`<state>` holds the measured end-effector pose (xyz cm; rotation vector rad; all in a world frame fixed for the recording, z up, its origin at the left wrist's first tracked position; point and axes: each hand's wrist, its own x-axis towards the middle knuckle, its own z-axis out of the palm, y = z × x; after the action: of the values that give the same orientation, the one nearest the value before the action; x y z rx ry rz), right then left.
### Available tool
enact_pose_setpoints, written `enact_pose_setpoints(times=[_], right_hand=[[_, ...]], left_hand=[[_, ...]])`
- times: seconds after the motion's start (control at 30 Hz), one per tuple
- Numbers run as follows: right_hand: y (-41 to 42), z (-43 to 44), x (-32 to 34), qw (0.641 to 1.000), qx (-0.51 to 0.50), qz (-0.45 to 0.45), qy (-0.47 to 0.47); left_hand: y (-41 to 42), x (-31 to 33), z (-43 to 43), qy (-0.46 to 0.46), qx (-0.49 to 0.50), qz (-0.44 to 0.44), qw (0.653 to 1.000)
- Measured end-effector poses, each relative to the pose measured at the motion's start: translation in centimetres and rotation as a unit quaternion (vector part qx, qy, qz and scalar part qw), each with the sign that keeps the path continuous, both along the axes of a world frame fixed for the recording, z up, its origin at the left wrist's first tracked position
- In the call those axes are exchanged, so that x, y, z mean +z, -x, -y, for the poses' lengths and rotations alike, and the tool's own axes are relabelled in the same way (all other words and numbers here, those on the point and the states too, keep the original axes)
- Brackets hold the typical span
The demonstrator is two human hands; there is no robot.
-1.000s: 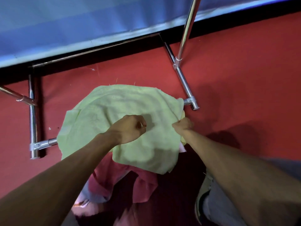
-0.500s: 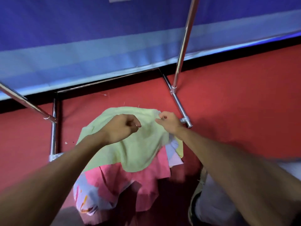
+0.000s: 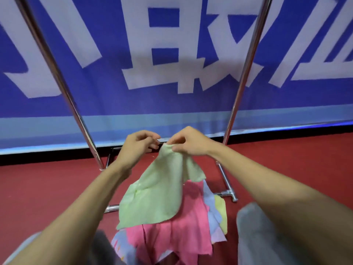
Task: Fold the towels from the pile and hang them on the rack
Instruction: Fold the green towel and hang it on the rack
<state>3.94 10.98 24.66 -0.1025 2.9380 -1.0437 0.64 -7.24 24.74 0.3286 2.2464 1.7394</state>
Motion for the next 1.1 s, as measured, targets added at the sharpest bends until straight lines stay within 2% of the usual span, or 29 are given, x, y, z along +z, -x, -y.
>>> enact_pose_setpoints(times=[0.1, 0.23, 0.3, 0.47, 0.6, 0.73, 0.87, 0.97, 1.03, 1.1], right_hand=[[-0.6, 0.7, 0.3, 0.998, 0.003, -0.044, 0.040], [-0.7, 2.0, 1.4, 0.995, 0.016, -0.090, 0.027], [-0.9, 2.5, 2.5, 0.993, 0.019, -0.115, 0.030], [-3.0, 2.3, 3.4, 0.989, 0.019, -0.136, 0.048], [-4.2, 1.9, 3.9, 0.987, 0.016, -0.144, 0.067], [-4.8, 1.2, 4.0, 0.985, -0.001, -0.164, 0.057], [-4.9, 0.3, 4.3, 0.983, -0.008, -0.178, -0.035], [-4.5, -0.6, 4.1, 0.982, -0.014, -0.133, -0.135], [-4.5, -0.9, 3.6, 0.983, -0.035, -0.092, -0.154], [-4.7, -1.1, 3.1, 0.987, -0.058, -0.070, -0.132]], left_hand=[[0.3, 0.7, 0.4, 0.052, -0.029, 0.003, 0.998], [1.1, 1.3, 1.1, 0.174, -0.008, -0.100, 0.980], [1.0, 1.4, 1.6, 0.214, -0.021, -0.116, 0.970], [-0.3, 1.5, 2.2, 0.141, -0.118, -0.087, 0.979], [-1.9, 1.4, 1.7, 0.046, -0.238, 0.000, 0.970], [-2.4, 1.2, 1.6, 0.038, -0.292, 0.023, 0.955], [-2.5, 1.1, 1.5, 0.084, -0.264, -0.026, 0.961], [-2.6, 1.3, 1.1, 0.115, -0.203, -0.062, 0.970], [-2.6, 1.3, 0.8, 0.150, -0.162, -0.099, 0.970], [-2.5, 1.2, 0.6, 0.182, -0.118, -0.149, 0.965]])
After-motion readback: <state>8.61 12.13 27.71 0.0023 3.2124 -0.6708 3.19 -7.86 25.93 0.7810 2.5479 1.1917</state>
